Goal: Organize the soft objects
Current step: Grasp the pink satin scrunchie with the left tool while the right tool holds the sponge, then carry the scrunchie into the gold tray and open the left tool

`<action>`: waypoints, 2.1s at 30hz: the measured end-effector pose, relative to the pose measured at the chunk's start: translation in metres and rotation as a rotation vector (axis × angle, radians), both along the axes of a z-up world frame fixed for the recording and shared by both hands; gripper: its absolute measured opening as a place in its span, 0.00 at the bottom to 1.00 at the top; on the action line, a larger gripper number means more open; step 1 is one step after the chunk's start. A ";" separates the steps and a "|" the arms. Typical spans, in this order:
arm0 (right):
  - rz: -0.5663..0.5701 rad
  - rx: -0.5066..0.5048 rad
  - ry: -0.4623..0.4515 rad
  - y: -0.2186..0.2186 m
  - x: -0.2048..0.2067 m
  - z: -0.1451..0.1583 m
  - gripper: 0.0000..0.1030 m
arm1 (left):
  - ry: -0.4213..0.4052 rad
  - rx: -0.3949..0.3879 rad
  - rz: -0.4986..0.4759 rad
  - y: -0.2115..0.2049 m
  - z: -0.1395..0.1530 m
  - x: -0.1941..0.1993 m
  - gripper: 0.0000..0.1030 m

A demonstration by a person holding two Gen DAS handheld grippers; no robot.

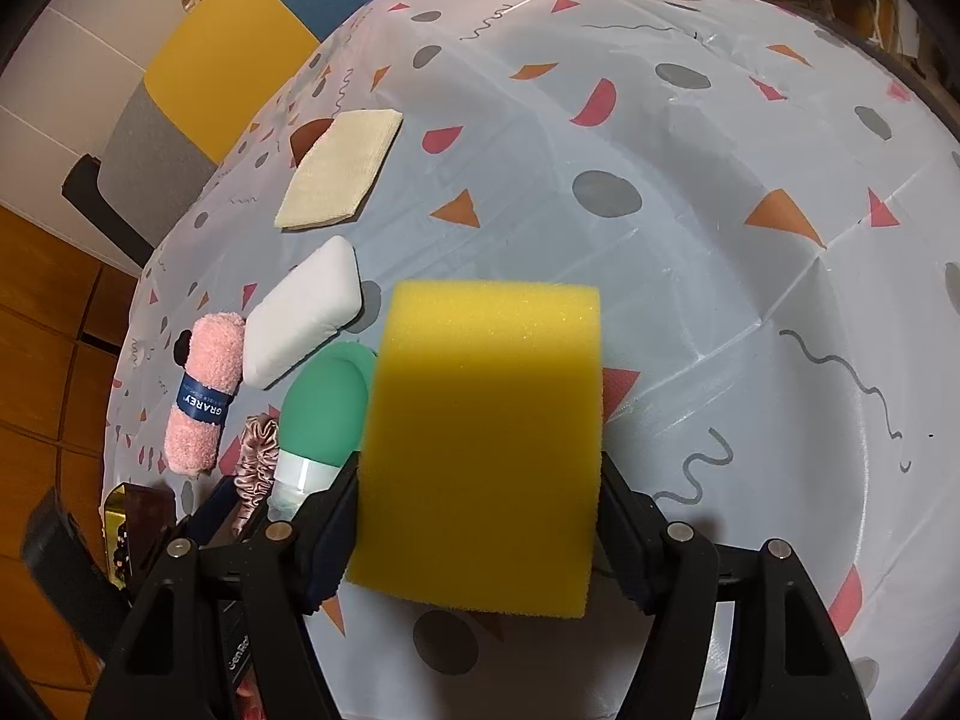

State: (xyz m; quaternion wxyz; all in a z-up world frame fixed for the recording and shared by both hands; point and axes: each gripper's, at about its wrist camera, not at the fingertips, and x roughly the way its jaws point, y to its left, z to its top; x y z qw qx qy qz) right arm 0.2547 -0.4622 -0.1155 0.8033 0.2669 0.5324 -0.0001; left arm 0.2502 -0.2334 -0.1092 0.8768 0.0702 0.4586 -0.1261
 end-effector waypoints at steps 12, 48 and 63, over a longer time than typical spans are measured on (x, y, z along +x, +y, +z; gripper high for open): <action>0.006 0.001 -0.009 -0.001 0.000 0.000 0.69 | 0.023 -0.088 -0.051 0.023 0.007 -0.049 0.23; 0.054 0.026 -0.079 0.009 -0.007 0.008 0.68 | -0.085 -0.220 0.397 0.270 0.068 -0.137 0.21; 0.103 -0.041 -0.305 0.021 -0.015 0.045 0.68 | 0.043 -0.148 0.602 0.360 0.024 -0.115 0.23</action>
